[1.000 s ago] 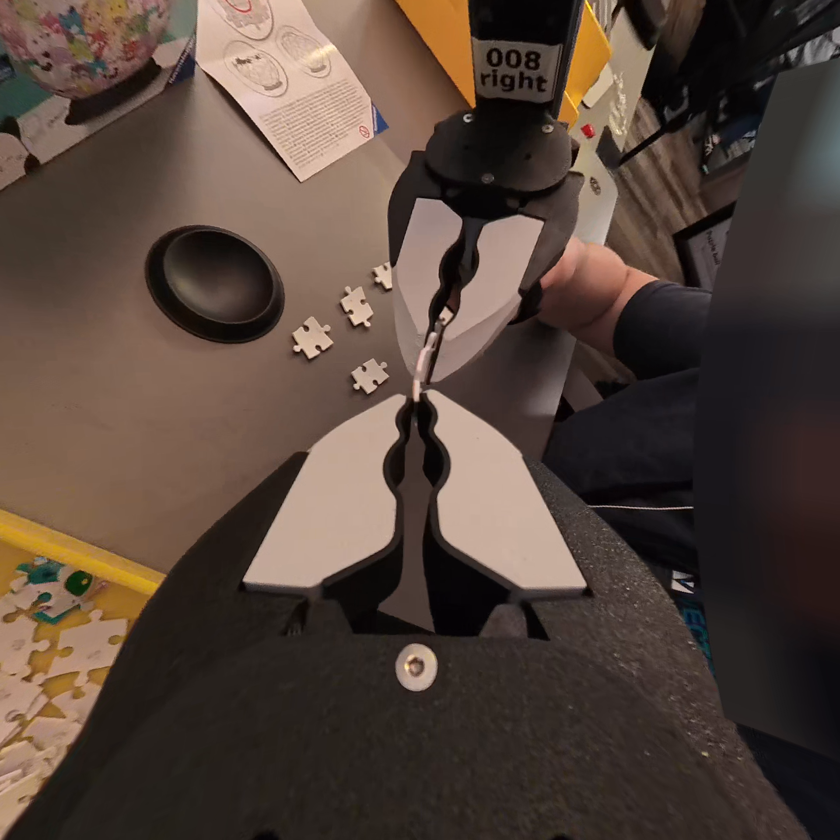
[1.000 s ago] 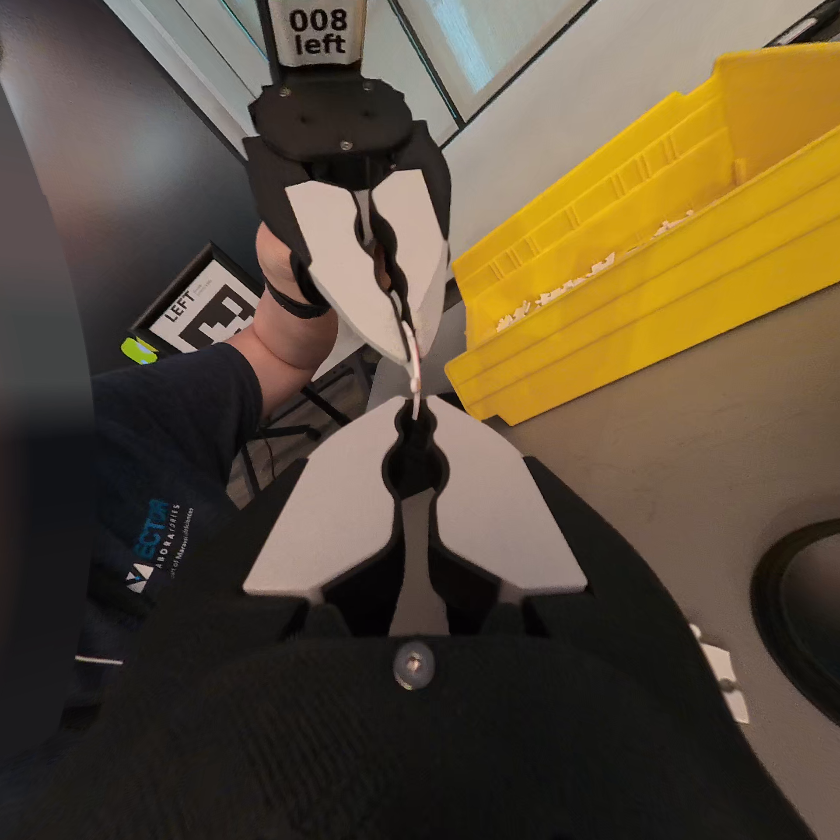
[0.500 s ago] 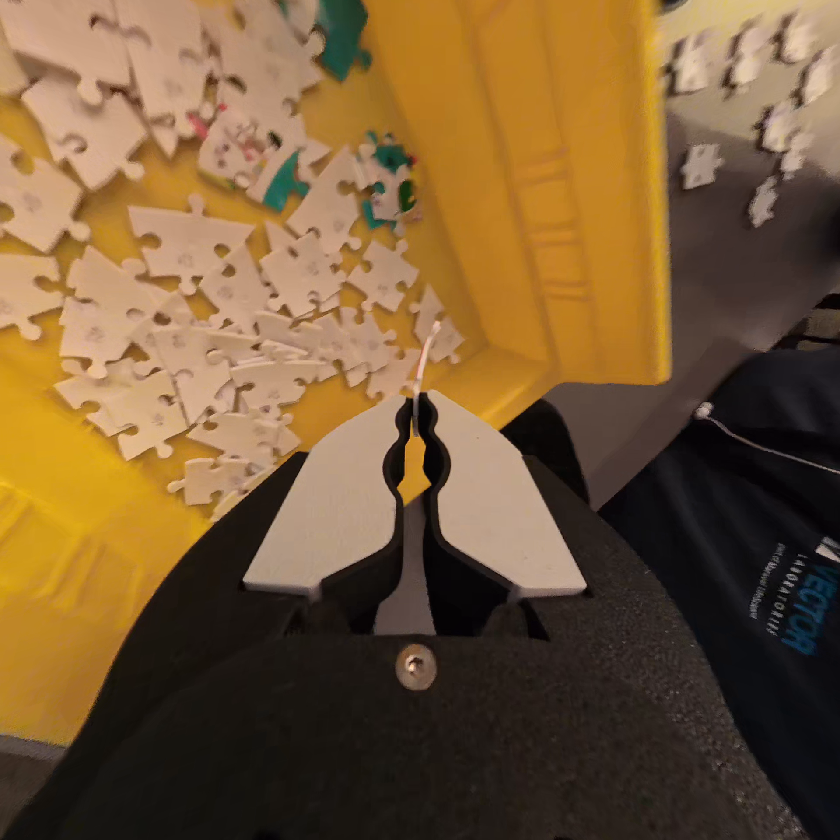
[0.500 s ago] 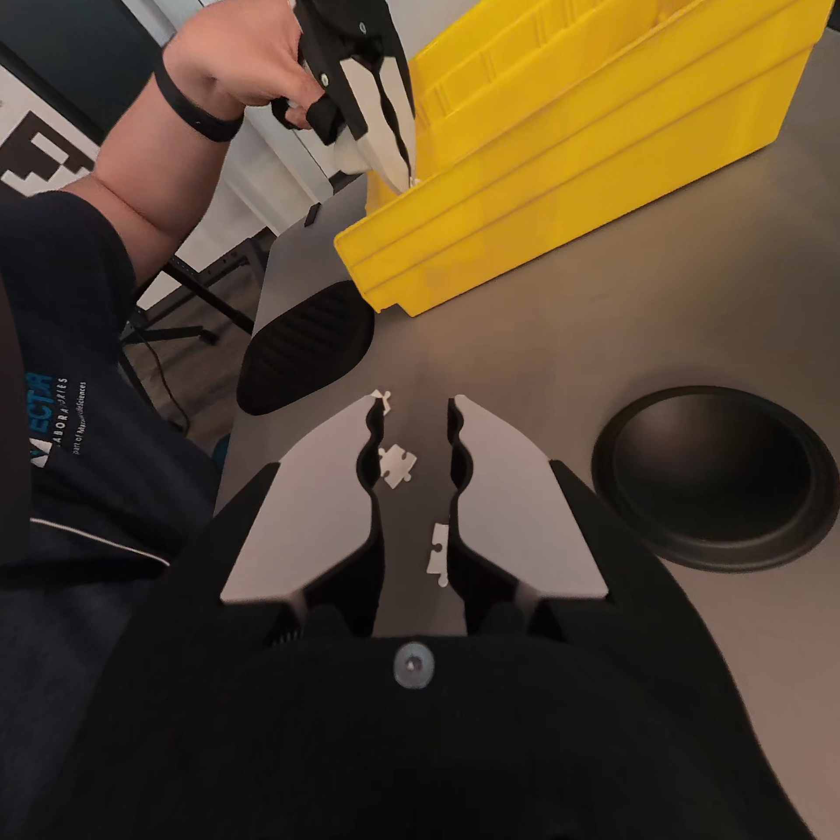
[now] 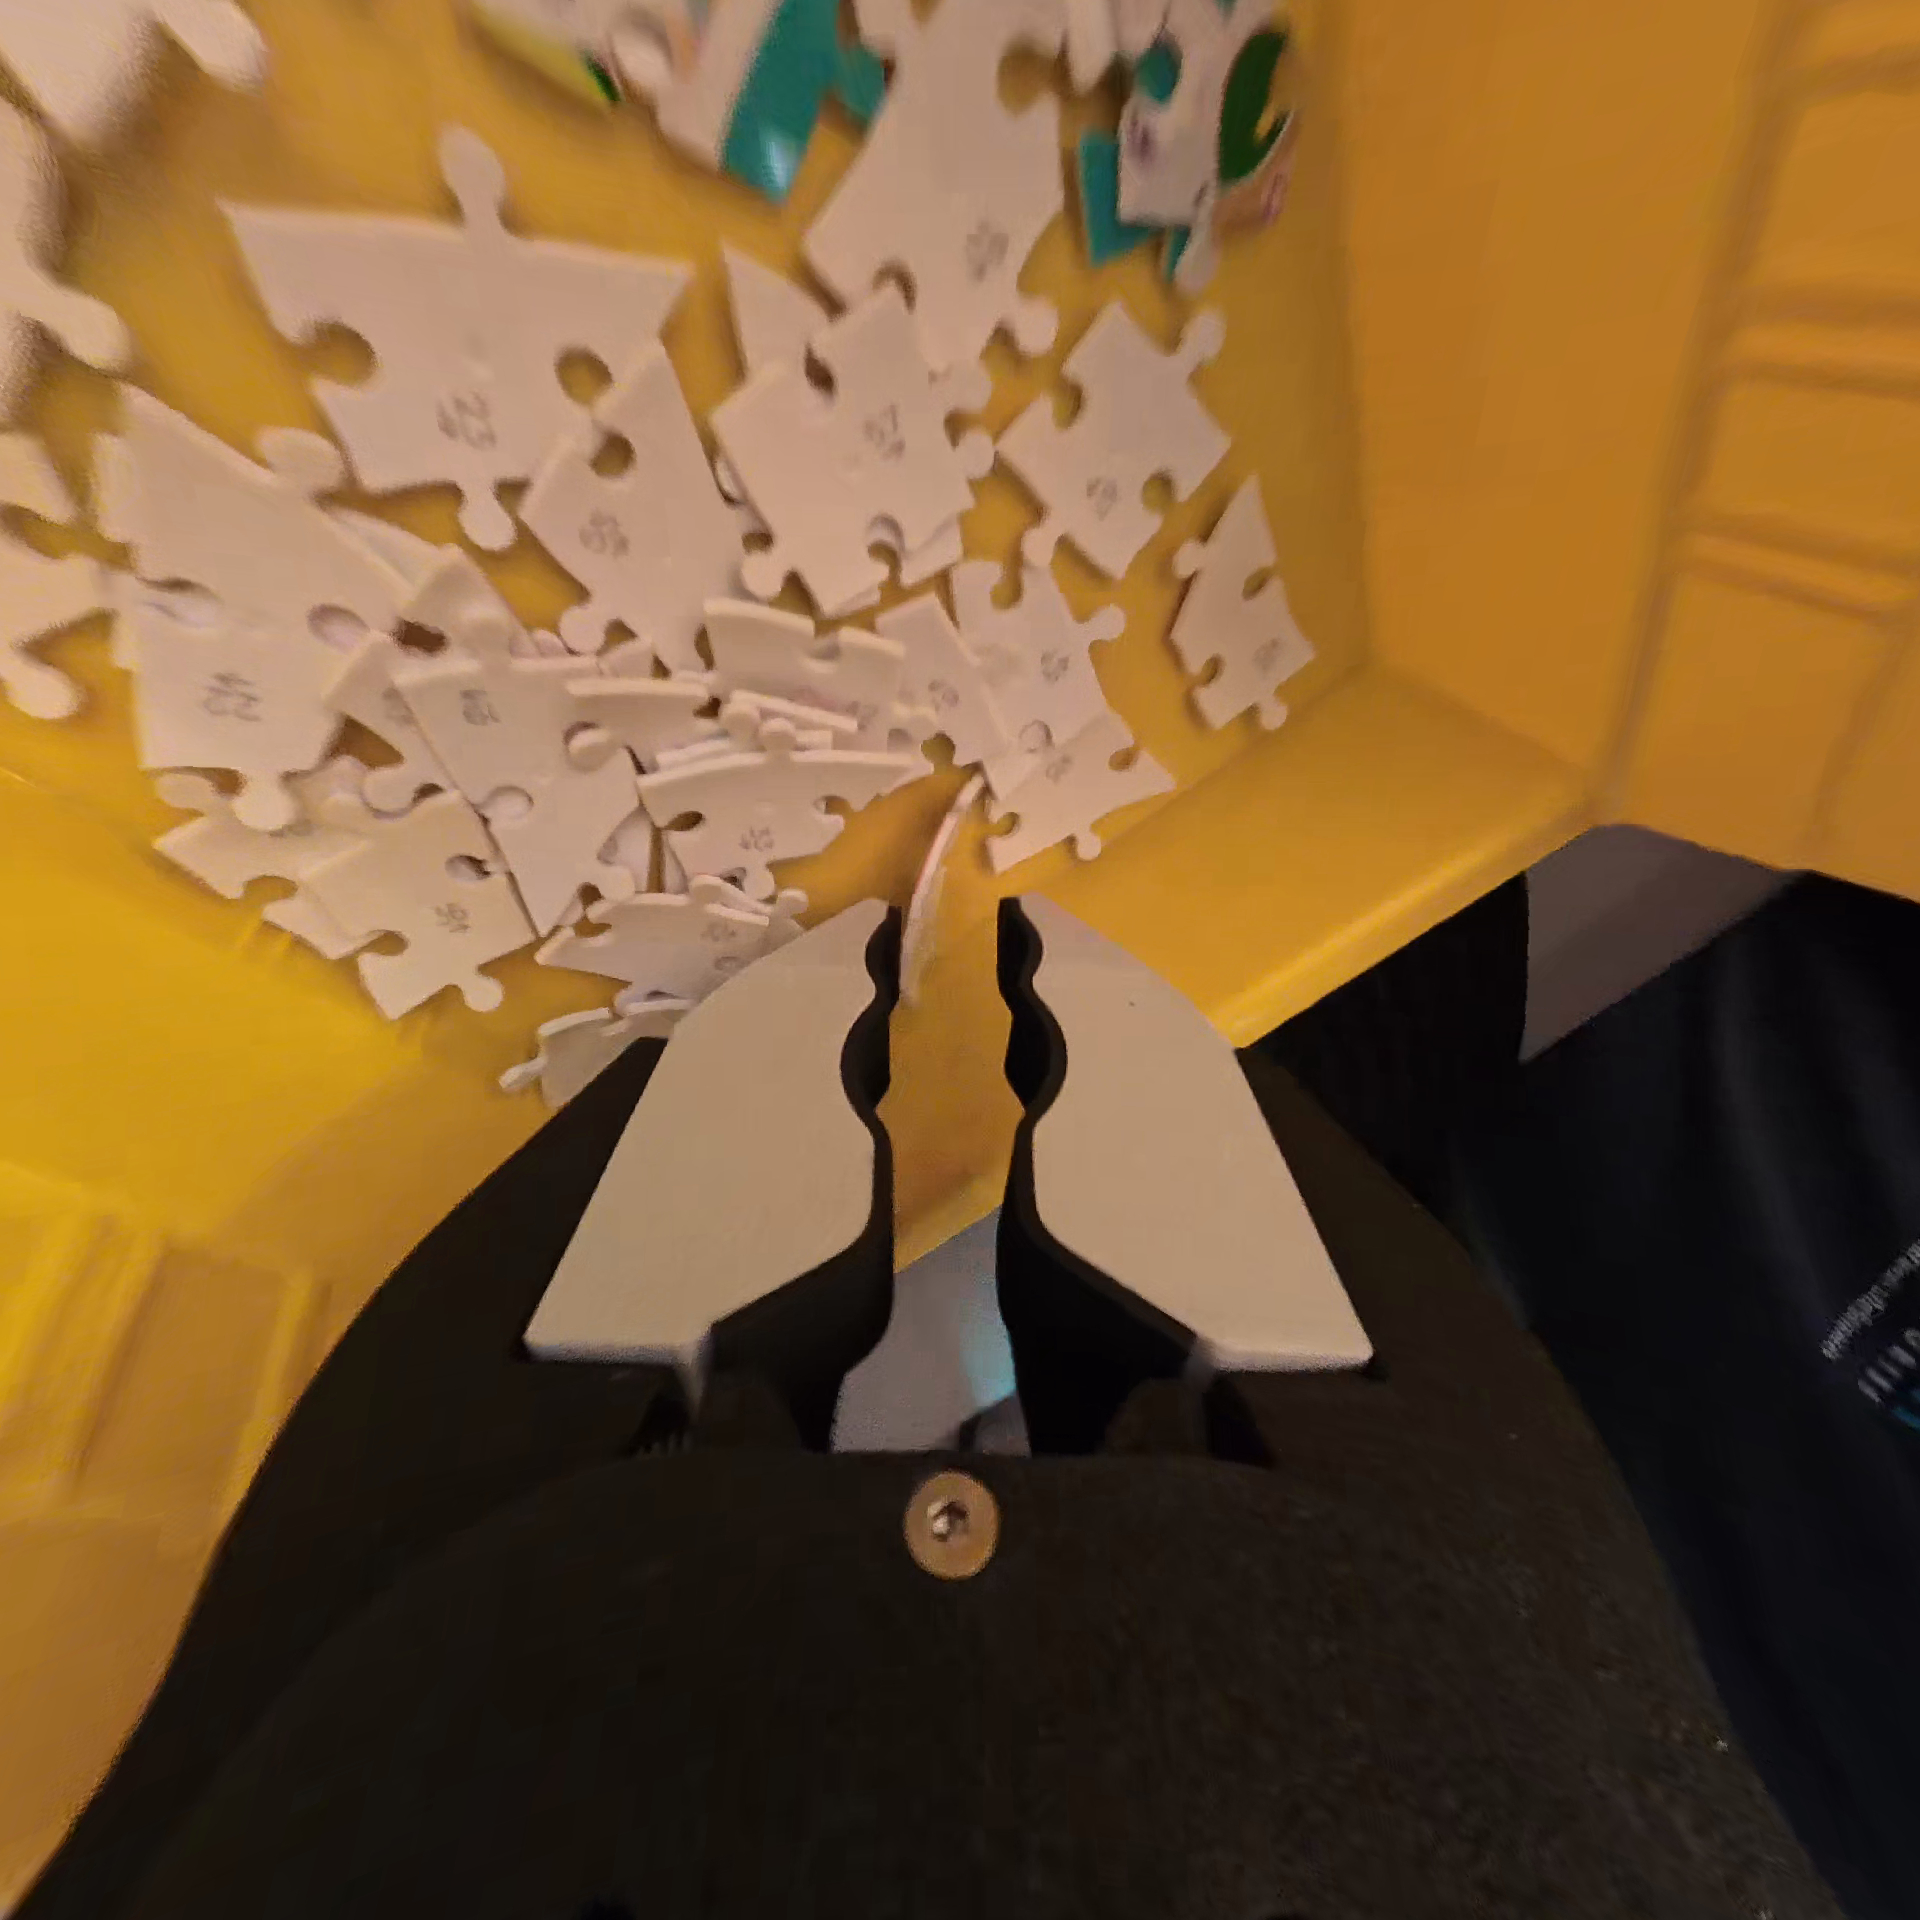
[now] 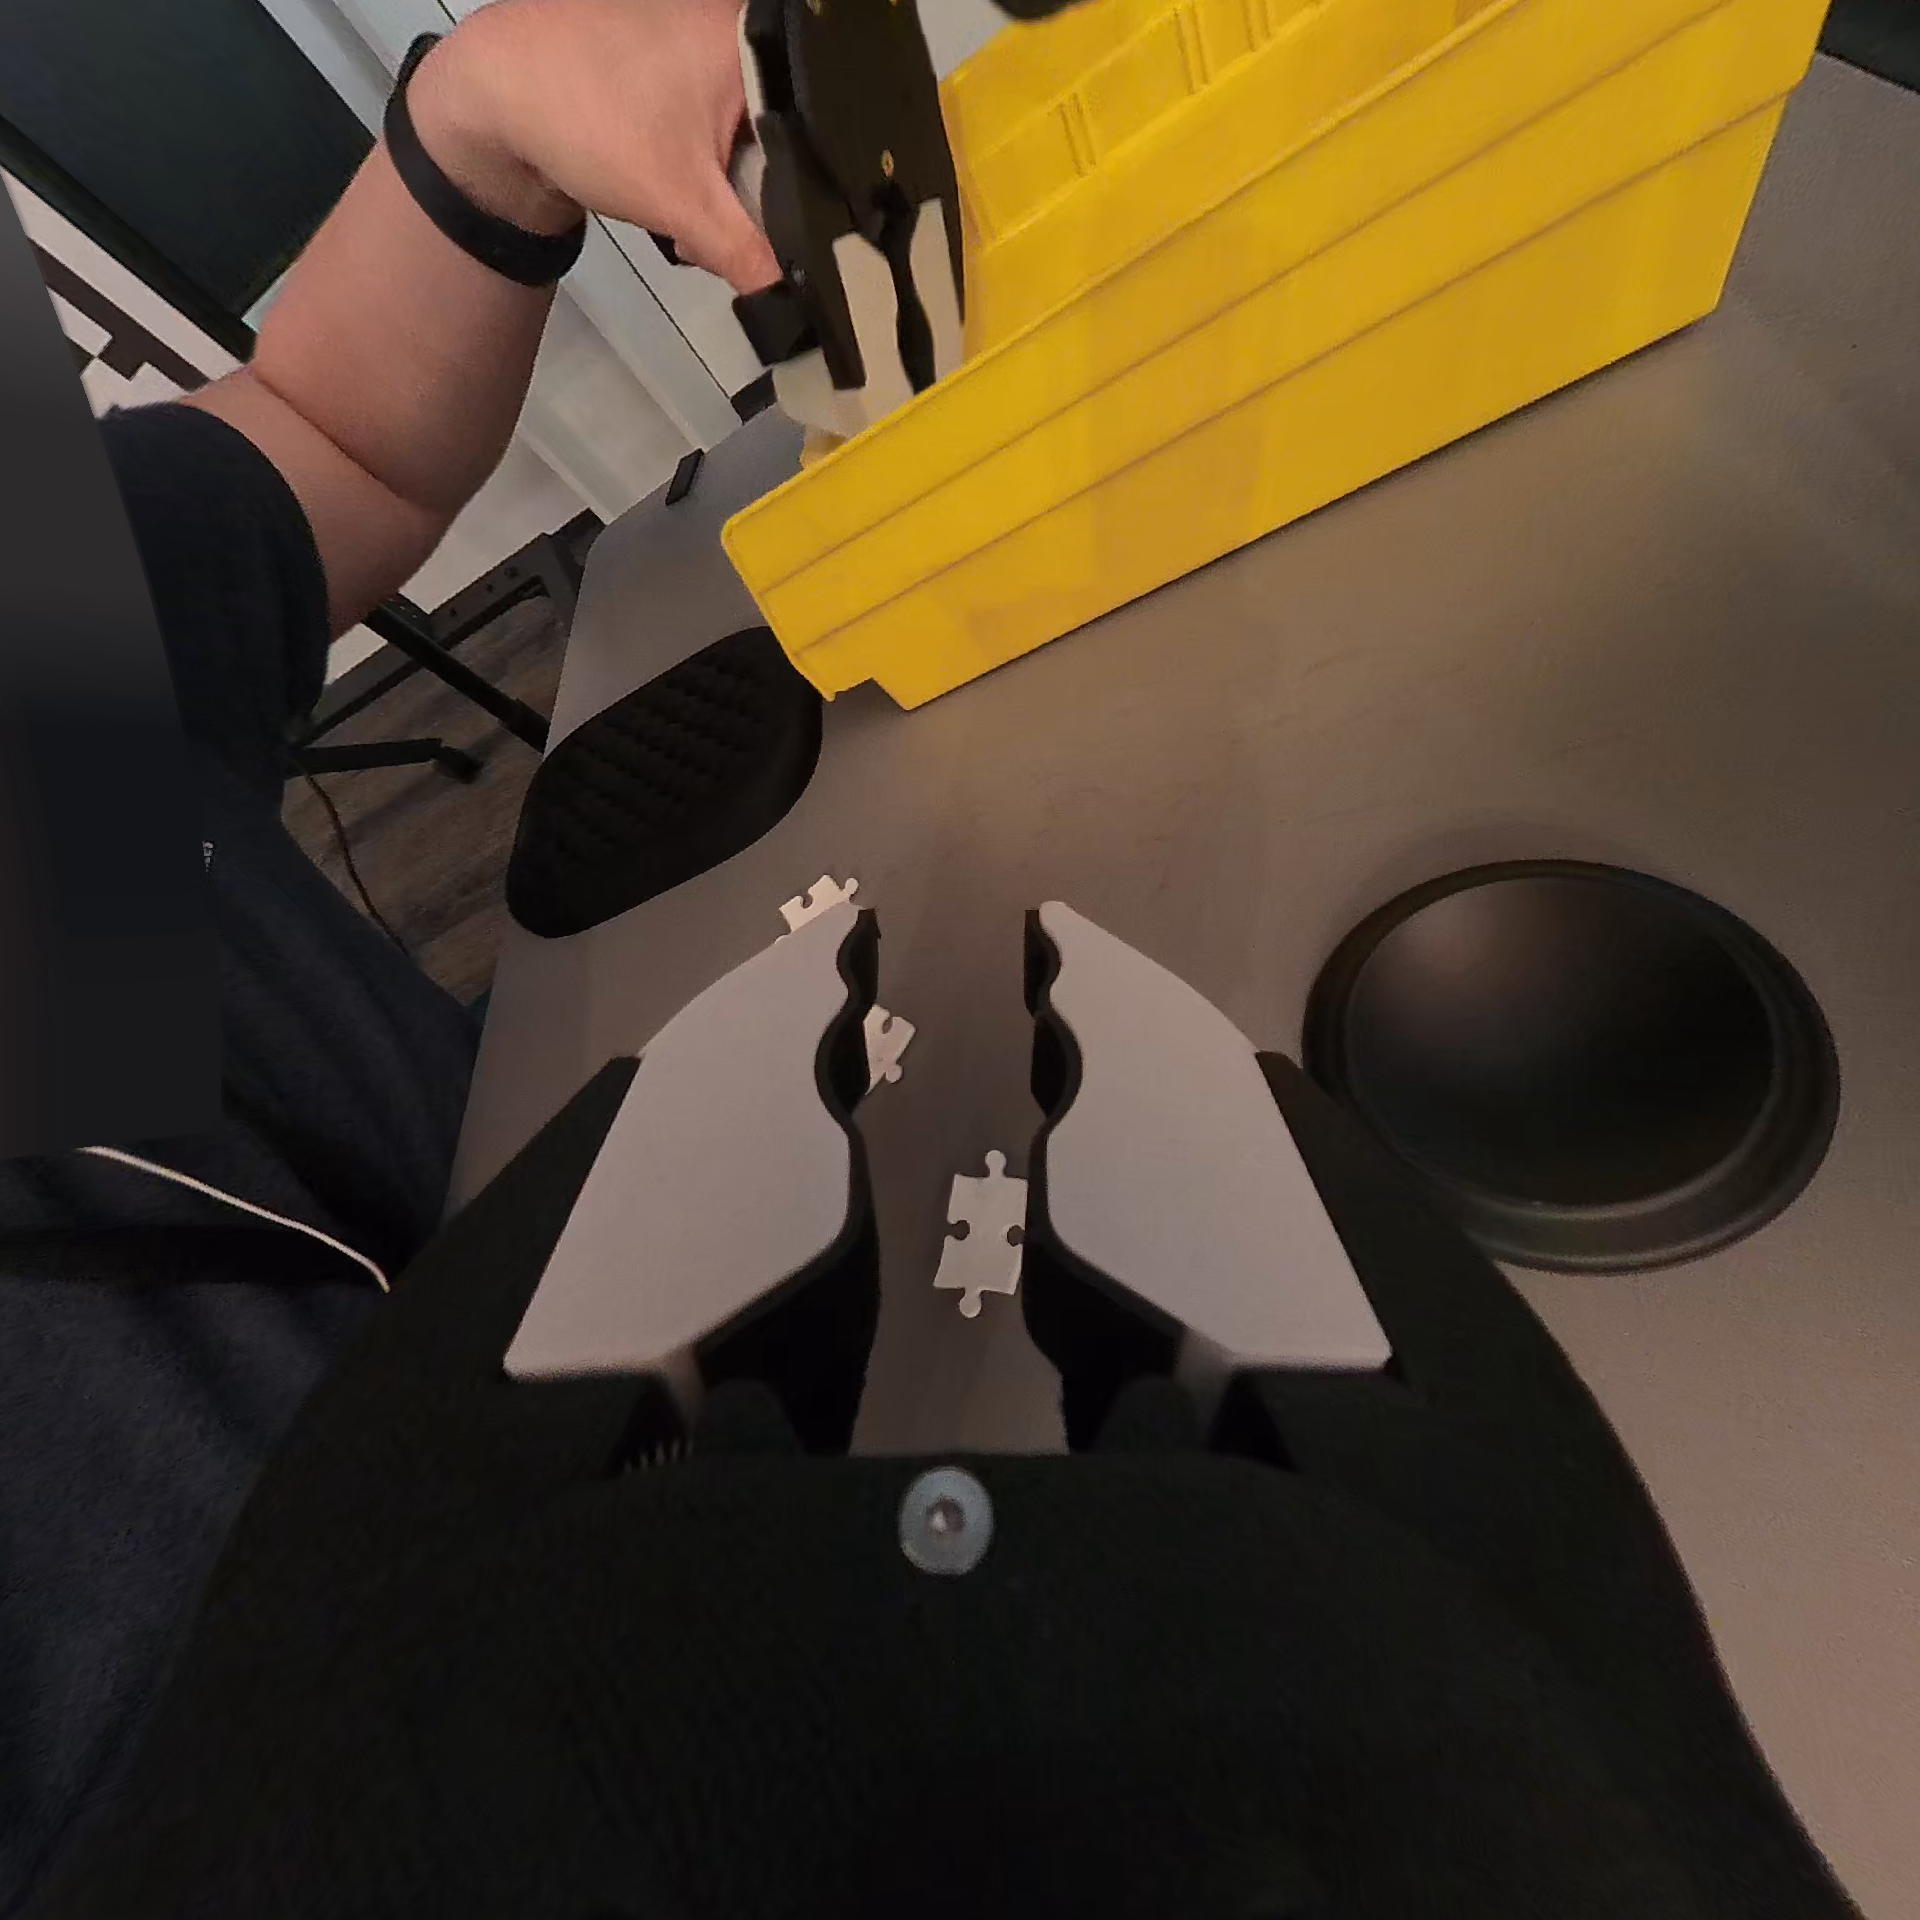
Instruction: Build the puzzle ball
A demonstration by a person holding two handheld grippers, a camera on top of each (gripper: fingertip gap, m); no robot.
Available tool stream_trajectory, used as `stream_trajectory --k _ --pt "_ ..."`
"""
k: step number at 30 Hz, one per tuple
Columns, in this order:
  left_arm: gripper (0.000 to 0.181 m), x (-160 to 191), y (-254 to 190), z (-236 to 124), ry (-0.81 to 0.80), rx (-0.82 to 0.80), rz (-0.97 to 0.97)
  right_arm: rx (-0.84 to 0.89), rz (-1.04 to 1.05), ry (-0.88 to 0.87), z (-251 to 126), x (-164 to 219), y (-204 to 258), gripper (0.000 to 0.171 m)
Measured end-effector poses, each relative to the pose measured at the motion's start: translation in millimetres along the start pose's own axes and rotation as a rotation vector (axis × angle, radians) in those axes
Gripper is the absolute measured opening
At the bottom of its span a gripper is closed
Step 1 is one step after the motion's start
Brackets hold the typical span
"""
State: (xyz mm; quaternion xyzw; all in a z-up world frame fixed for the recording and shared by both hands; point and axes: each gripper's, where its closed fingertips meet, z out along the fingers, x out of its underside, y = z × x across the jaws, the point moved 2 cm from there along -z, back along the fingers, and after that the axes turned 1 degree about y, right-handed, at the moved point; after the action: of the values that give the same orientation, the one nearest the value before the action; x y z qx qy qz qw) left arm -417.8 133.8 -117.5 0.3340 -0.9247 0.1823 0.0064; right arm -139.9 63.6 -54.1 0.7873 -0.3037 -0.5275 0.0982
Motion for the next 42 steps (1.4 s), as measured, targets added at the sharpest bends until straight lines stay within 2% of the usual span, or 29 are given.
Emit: stream_trajectory --k 3,6,8,10,13,21,24,35,42 --pt "0.021 -25 -4 -22 -0.225 -0.114 0.079 0.005 -0.019 0.0 -2 -1 1 0.028" --pt "0.035 -58 -23 -31 -0.489 -0.172 0.261 0.003 -0.031 -0.005 -5 -2 3 0.028" --pt "0.036 -69 -31 -24 -0.556 -0.217 0.378 0.004 -0.034 -0.01 -7 -4 4 0.028" --pt "0.048 -77 -34 -12 -0.544 -0.289 0.476 0.008 -0.039 -0.013 -8 -5 5 0.028" --pt "0.049 -85 -30 1 -0.472 -0.402 0.57 0.009 -0.04 -0.02 -11 -6 5 0.028" --pt "0.046 -96 -33 13 -0.392 -0.38 0.559 0.007 -0.031 -0.005 -13 -2 2 0.028" --pt "0.036 -97 -35 14 -0.389 -0.376 0.582 0.002 -0.032 0.004 -13 -1 3 0.028" --pt "0.03 -85 -22 1 -0.424 -0.424 0.521 -0.002 -0.033 0.004 -13 -1 4 0.028" --pt "0.03 -65 -33 -37 -0.563 -0.393 0.46 -0.016 -0.059 -0.007 -12 -4 9 0.028"
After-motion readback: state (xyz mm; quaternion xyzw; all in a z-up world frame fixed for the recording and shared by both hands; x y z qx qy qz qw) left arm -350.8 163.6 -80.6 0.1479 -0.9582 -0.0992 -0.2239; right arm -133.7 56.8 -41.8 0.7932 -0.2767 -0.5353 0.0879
